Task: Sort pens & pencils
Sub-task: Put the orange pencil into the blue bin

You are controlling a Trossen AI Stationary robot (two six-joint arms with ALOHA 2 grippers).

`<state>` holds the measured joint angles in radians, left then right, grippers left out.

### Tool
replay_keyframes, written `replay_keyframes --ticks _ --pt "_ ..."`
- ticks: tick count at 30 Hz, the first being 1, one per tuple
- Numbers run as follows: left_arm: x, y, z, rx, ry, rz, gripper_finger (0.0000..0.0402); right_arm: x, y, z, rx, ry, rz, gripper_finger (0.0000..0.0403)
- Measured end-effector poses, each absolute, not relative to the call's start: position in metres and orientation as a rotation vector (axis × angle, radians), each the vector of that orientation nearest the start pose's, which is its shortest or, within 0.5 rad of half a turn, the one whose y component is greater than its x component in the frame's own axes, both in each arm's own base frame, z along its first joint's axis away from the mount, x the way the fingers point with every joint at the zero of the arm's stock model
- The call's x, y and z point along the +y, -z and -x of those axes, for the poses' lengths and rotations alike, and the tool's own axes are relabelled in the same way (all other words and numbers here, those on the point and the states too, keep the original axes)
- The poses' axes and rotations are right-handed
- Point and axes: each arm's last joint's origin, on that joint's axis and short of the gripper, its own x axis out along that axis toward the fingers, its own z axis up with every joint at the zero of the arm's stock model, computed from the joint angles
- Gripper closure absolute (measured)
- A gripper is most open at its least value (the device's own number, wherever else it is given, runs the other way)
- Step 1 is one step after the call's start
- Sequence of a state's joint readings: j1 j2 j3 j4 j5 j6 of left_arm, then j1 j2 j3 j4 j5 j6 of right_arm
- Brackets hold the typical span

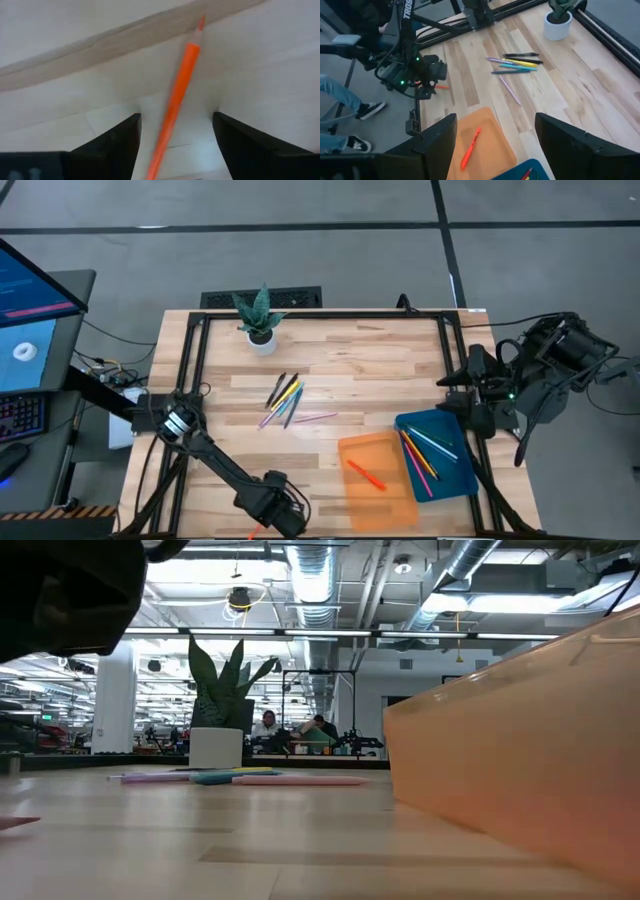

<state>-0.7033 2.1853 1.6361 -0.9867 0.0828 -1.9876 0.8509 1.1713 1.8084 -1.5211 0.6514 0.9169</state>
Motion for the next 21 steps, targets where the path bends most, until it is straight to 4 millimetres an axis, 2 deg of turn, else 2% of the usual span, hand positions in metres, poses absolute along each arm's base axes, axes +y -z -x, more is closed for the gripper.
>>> replay_keyframes --ticks 3,5,12,16,21 --pt "-0.272 -0.143 -0.316 1.418 -0.936 1.025 0.0176 0.091 -0.471 -0.103 0.652 0.118 -0.280 0.0113" --pt "-0.273 -0.140 -0.317 1.442 -0.915 1.002 0.0203 0.091 -0.471 -0.103 0.652 0.118 -0.280 0.0113" --pt "-0.268 -0.133 -0.317 1.525 -0.839 0.871 0.0380 0.091 -0.471 -0.103 0.651 0.119 -0.278 0.0113" --pt "-0.261 -0.133 -0.322 1.531 -0.819 0.848 0.0389 0.091 -0.471 -0.103 0.650 0.120 -0.278 0.0113" --pt "-0.253 -0.149 -0.328 1.433 -0.782 0.803 0.0396 0.091 -0.471 -0.103 0.645 0.122 -0.270 0.0113"
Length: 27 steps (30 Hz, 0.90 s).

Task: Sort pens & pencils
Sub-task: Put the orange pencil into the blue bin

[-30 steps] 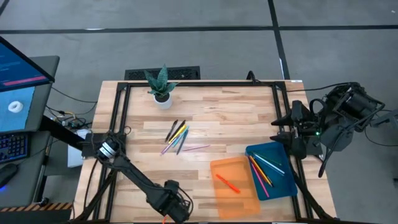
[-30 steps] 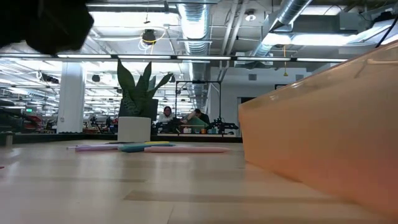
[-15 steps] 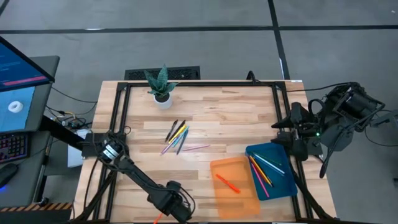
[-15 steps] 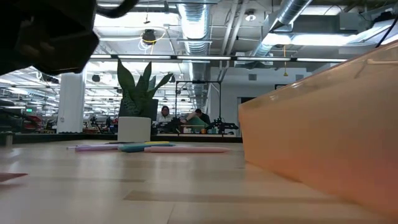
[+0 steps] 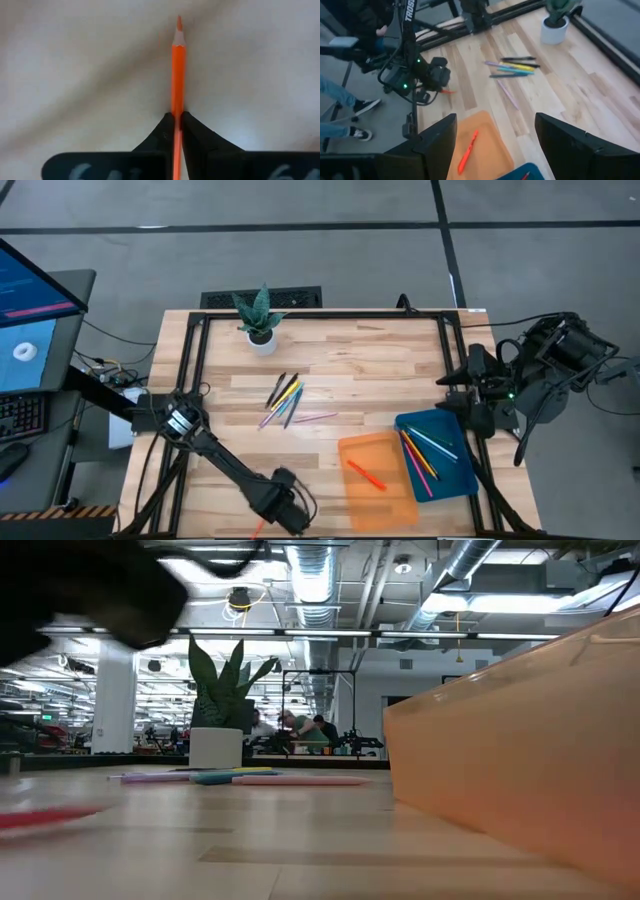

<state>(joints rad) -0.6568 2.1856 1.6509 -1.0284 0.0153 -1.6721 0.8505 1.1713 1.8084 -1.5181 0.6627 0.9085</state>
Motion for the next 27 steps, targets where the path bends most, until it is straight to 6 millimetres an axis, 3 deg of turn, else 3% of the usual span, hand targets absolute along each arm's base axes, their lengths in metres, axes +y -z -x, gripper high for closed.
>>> replay_keyframes --ticks 2,11,17,27 --pt "-0.244 -0.161 -0.330 1.351 -0.800 0.778 0.0398 0.090 -0.471 -0.103 0.627 0.140 -0.263 0.0113" --pt "-0.215 -0.250 -0.325 0.917 -0.725 0.799 0.0400 0.089 -0.472 -0.104 0.582 0.187 -0.253 0.0113" --pt "-0.196 -0.300 -0.319 0.594 -0.687 0.808 0.0400 0.098 -0.472 -0.115 0.525 0.222 -0.236 0.0113" --pt "-0.178 -0.400 -0.318 0.035 -0.493 0.669 0.0401 0.135 -0.476 -0.187 0.386 0.169 -0.202 0.0113"
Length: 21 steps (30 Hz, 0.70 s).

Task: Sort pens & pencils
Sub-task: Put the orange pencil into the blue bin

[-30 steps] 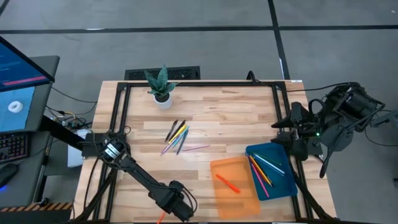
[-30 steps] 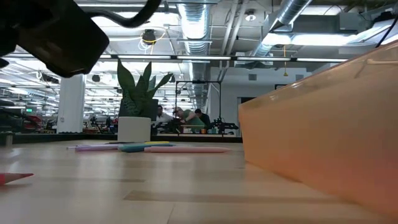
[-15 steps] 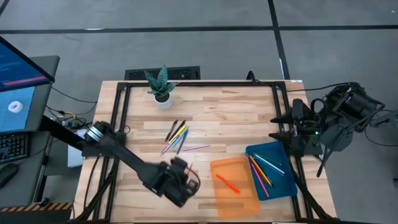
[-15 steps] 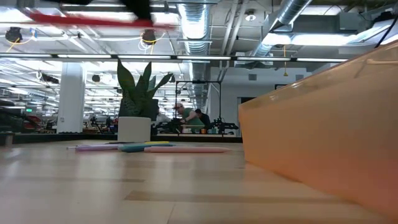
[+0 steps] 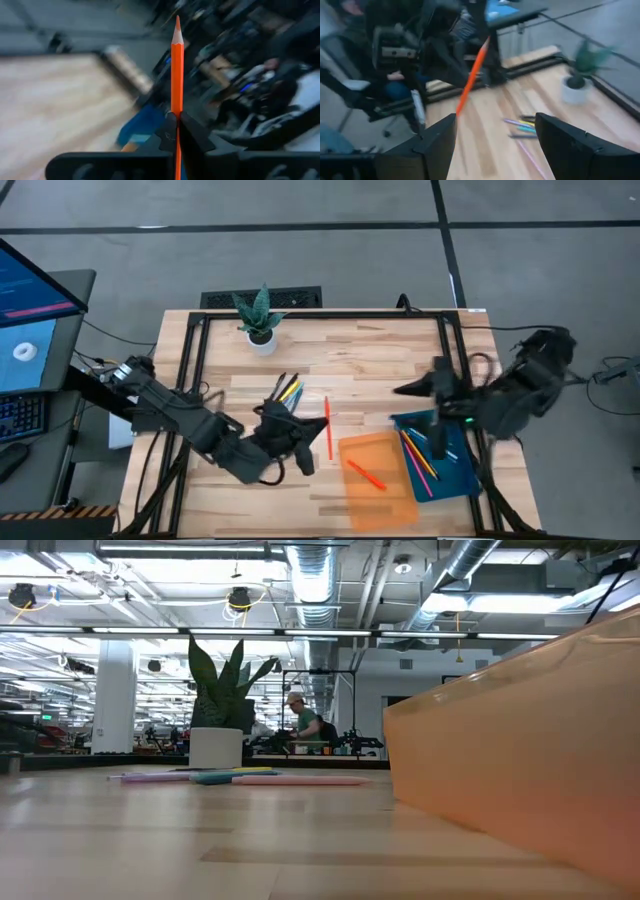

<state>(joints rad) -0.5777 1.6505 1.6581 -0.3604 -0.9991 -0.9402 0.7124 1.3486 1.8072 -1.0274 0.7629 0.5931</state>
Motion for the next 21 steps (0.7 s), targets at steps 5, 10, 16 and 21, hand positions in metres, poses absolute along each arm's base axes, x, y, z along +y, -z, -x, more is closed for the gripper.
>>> replay_keyframes --ticks 5,10,16,21 --pt "-0.178 -0.431 -0.318 -0.106 -0.406 0.564 0.0401 0.138 -0.471 -0.239 0.358 0.064 -0.233 0.0113" --pt "-0.179 -0.445 -0.318 -0.180 -0.347 0.514 0.0401 0.139 -0.462 -0.268 0.347 0.065 -0.229 0.0113" --pt "-0.179 -0.450 -0.317 -0.214 -0.341 0.477 0.0402 0.140 -0.458 -0.284 0.329 0.041 -0.225 0.0113" --pt "-0.175 -0.450 -0.320 -0.213 -0.346 0.470 0.0401 0.139 -0.463 -0.284 0.295 0.016 -0.237 0.0113"
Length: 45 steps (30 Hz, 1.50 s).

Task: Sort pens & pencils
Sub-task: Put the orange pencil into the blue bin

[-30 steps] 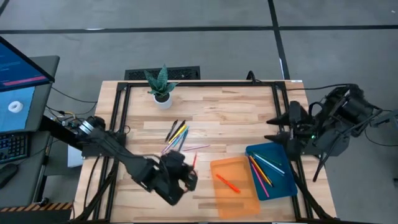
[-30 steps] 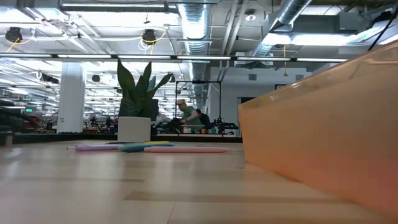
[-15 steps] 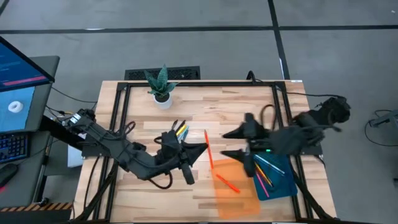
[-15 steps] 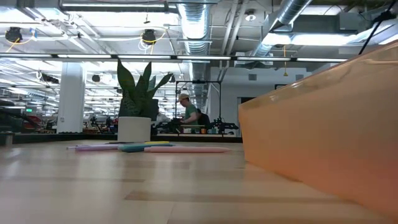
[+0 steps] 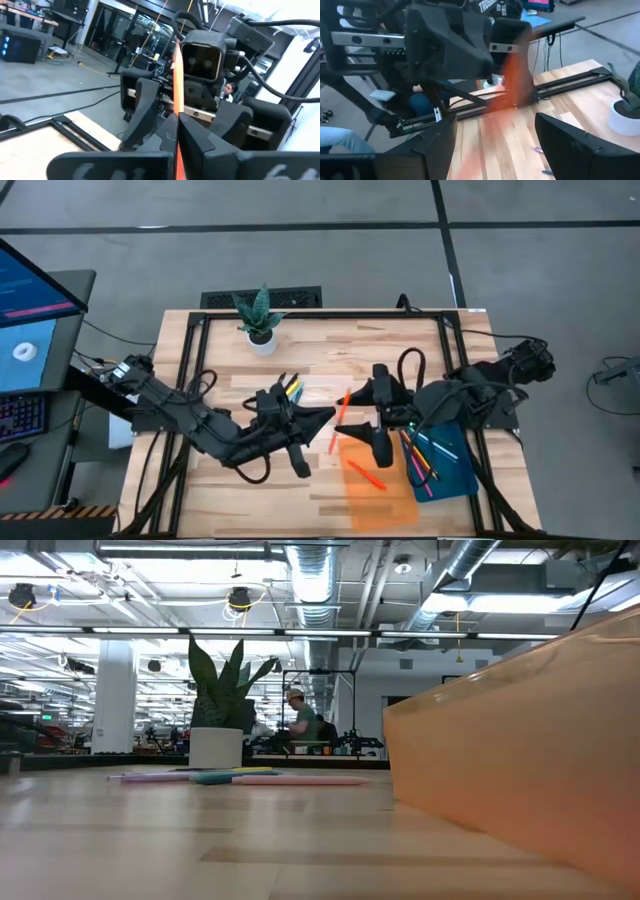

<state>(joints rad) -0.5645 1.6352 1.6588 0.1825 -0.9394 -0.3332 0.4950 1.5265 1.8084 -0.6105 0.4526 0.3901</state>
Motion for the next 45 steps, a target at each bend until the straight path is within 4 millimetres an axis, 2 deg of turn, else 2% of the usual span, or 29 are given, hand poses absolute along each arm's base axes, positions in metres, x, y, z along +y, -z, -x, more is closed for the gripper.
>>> replay_keyframes --ticks 7,12,19,22,28,32,36,38,42,45 --pt "-0.165 -0.449 -0.326 -0.212 -0.346 0.469 0.0401 0.136 -0.471 -0.283 0.235 0.003 -0.224 0.0113" --pt "-0.160 -0.440 -0.326 -0.112 -0.368 0.419 0.0401 0.130 -0.460 -0.278 0.356 0.032 -0.178 0.0113" --pt "-0.158 -0.406 -0.319 0.173 -0.384 0.474 0.0388 0.118 -0.459 -0.227 0.538 0.122 -0.213 0.0113" --pt "-0.157 -0.395 -0.316 0.266 -0.398 0.497 0.0353 0.109 -0.461 -0.207 0.576 0.172 -0.254 0.0113" --pt "-0.151 -0.384 -0.313 0.363 -0.445 0.476 0.0258 0.094 -0.461 -0.163 0.657 0.294 -0.380 0.0113" --pt "-0.138 -0.375 -0.323 0.407 -0.471 0.481 0.0213 0.092 -0.451 -0.146 0.758 0.389 -0.408 0.0113" --pt "-0.130 -0.356 -0.341 0.480 -0.452 0.485 0.0204 0.107 -0.435 -0.152 0.772 0.359 -0.414 0.0113" --pt "-0.130 -0.346 -0.347 0.533 -0.436 0.484 0.0206 0.113 -0.415 -0.154 0.875 0.398 -0.402 0.0113" --pt "-0.136 -0.338 -0.370 0.537 -0.248 0.423 0.0213 0.128 -0.372 -0.163 0.996 0.510 -0.377 0.0113" --pt "-0.142 -0.317 -0.393 0.570 -0.111 0.396 0.0216 0.136 -0.363 -0.158 0.984 0.491 -0.442 0.0113"
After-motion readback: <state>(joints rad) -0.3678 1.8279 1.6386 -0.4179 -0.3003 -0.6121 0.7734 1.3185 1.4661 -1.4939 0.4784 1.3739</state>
